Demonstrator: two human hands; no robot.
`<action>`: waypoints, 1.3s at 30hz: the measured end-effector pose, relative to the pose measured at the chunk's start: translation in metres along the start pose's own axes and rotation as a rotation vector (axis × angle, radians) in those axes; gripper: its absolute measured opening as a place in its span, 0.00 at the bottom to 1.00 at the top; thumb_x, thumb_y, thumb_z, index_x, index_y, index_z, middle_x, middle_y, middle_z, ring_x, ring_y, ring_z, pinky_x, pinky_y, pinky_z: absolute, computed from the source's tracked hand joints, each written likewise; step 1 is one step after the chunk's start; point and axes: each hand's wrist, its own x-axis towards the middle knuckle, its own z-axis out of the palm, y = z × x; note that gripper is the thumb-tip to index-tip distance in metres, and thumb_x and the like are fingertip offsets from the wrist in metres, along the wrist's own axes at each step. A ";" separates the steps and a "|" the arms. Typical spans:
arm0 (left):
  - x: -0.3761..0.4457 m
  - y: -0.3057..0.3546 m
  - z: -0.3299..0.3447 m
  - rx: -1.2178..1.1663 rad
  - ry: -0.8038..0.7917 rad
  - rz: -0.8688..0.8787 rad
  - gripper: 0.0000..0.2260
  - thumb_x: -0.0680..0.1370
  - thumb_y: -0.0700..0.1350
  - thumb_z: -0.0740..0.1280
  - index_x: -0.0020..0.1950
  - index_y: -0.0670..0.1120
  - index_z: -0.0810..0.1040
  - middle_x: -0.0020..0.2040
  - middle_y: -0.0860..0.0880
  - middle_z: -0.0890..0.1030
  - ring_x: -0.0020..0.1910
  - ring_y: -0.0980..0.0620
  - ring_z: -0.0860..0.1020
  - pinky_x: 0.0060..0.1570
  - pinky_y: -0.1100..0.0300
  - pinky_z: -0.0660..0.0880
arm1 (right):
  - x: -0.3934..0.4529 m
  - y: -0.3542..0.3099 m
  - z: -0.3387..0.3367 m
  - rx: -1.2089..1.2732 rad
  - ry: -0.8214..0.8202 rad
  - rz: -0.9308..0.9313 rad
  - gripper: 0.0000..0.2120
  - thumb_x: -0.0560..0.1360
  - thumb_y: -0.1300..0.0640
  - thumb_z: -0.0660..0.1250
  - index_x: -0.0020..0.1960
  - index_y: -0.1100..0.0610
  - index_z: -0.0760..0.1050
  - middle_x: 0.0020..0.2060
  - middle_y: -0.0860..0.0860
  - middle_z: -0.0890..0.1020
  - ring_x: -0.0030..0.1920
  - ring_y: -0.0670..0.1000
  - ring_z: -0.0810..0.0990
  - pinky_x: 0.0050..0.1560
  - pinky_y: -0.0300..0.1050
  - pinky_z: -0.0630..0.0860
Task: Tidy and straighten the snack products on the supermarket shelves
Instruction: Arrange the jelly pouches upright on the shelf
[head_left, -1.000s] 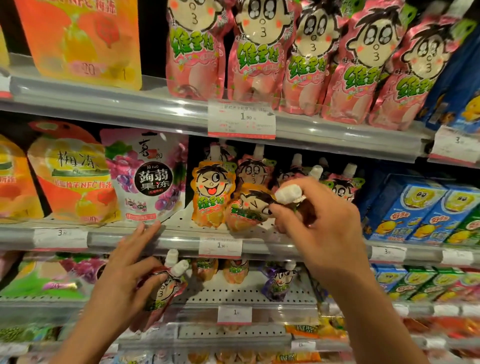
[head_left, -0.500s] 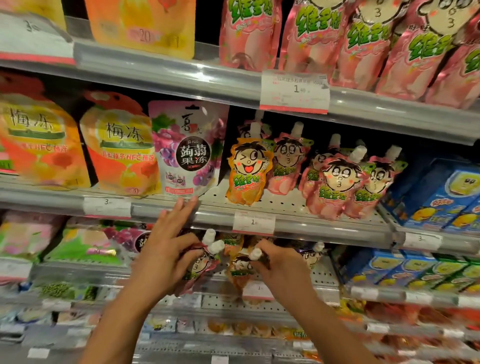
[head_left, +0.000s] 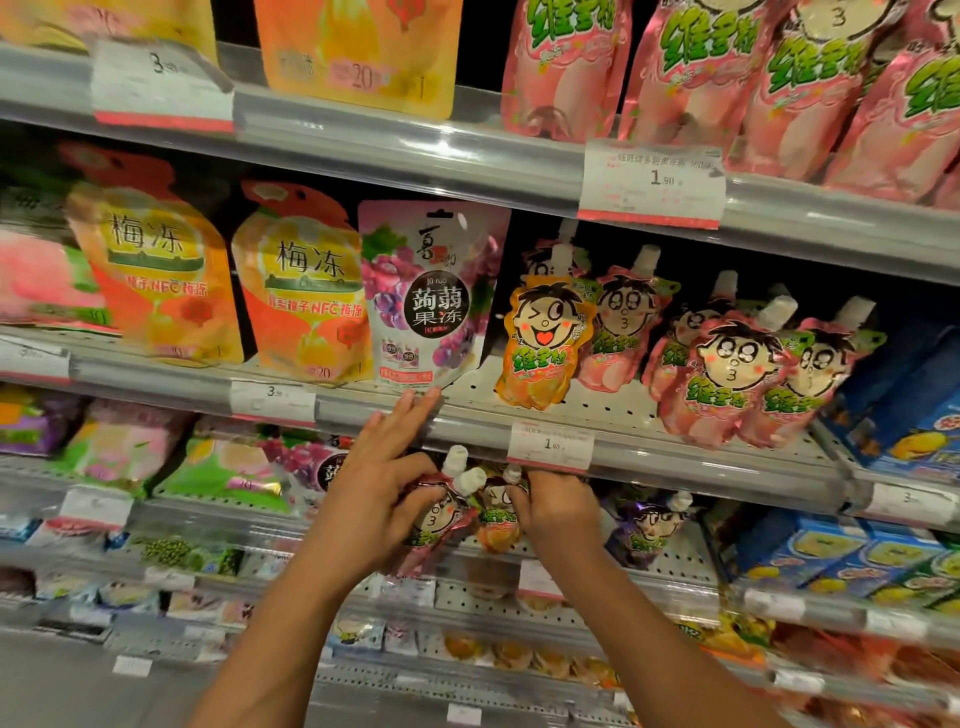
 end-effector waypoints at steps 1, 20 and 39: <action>0.000 0.000 0.000 0.010 -0.001 0.000 0.12 0.79 0.56 0.64 0.43 0.51 0.79 0.83 0.58 0.55 0.82 0.50 0.52 0.78 0.42 0.52 | 0.000 0.001 0.002 -0.003 -0.007 -0.002 0.12 0.71 0.50 0.78 0.49 0.56 0.83 0.35 0.55 0.84 0.34 0.61 0.83 0.31 0.48 0.75; 0.000 0.005 0.004 0.020 -0.004 -0.012 0.11 0.78 0.56 0.65 0.42 0.51 0.79 0.83 0.56 0.55 0.83 0.50 0.51 0.78 0.40 0.52 | -0.040 0.008 -0.073 0.360 0.241 -0.090 0.08 0.77 0.58 0.68 0.52 0.49 0.83 0.44 0.42 0.85 0.33 0.39 0.79 0.33 0.41 0.81; 0.001 0.002 0.005 0.074 -0.024 -0.008 0.12 0.77 0.57 0.65 0.40 0.51 0.78 0.83 0.55 0.54 0.83 0.50 0.49 0.77 0.39 0.53 | 0.068 -0.025 -0.185 0.442 0.273 -0.064 0.16 0.76 0.48 0.72 0.61 0.52 0.79 0.46 0.53 0.78 0.48 0.51 0.76 0.50 0.45 0.70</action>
